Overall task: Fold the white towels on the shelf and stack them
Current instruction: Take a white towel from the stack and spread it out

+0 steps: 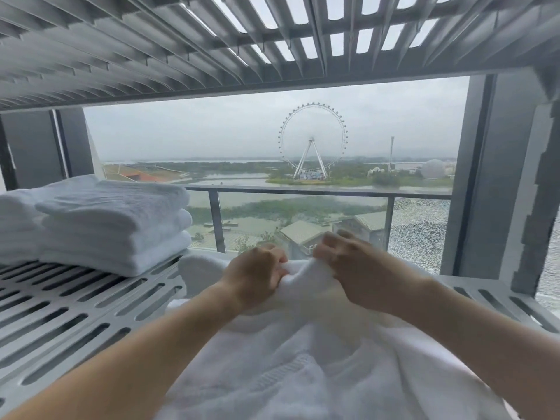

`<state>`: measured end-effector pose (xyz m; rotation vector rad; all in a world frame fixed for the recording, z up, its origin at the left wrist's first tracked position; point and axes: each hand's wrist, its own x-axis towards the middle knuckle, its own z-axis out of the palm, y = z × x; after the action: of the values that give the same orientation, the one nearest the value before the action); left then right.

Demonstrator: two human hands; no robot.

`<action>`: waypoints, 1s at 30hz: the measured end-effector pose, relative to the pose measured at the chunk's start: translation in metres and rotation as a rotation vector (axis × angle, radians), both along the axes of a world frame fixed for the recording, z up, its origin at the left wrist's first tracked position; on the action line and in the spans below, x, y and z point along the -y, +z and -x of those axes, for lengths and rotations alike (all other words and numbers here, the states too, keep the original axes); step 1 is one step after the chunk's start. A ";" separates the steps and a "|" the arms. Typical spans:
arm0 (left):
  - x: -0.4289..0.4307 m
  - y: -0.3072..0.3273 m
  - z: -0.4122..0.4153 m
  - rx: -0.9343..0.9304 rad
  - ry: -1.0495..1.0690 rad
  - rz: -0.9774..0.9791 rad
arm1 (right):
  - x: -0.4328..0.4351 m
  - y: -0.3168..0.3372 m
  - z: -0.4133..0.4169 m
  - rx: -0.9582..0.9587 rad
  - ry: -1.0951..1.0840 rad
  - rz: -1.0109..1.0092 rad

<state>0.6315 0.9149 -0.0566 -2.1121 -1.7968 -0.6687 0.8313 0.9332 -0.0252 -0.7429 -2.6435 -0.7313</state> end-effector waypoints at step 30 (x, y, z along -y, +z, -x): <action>0.006 0.014 -0.002 -0.108 0.031 -0.331 | 0.007 -0.001 0.004 -0.285 0.005 -0.190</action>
<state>0.6339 0.9090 -0.0430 -1.8602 -1.5378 -0.7683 0.8276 0.9257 -0.0262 -0.7270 -2.2847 -0.7970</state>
